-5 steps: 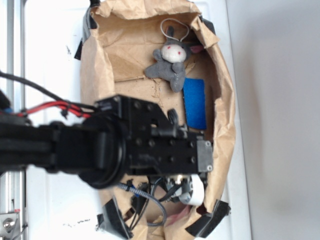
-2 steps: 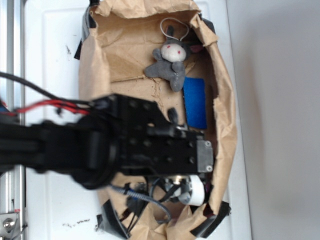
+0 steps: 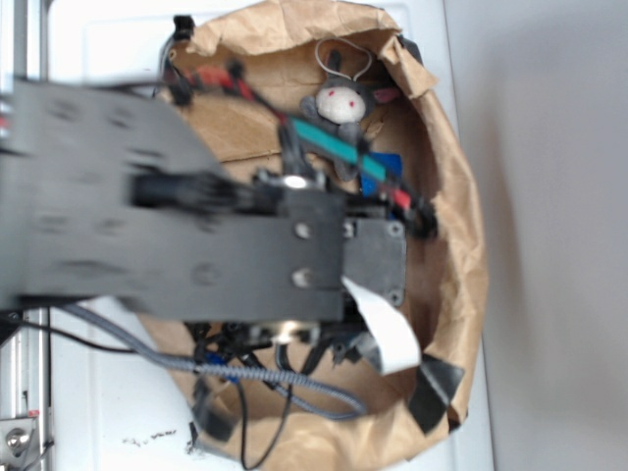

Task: Grab the wood chip.

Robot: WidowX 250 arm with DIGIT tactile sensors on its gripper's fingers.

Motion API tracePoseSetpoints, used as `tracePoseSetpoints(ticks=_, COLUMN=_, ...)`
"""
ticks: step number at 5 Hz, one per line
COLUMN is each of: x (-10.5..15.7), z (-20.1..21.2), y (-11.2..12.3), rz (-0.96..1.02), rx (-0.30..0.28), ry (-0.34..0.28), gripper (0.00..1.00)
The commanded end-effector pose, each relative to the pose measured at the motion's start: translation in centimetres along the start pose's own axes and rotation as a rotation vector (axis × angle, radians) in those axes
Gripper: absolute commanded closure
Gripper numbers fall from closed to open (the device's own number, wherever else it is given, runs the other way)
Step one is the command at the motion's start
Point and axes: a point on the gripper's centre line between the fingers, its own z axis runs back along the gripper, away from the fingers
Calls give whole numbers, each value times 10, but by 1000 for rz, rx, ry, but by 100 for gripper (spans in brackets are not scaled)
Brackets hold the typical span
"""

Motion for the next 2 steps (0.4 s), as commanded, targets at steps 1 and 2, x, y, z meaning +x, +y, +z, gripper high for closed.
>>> tracePoseSetpoints(ticks=1, x=-5, z=54, y=19, rz=509, rx=-66, ry=94, gripper=100)
tracePoseSetpoints(ticks=2, x=-10, z=66, y=23, rz=634, rx=-142, ry=32, gripper=100)
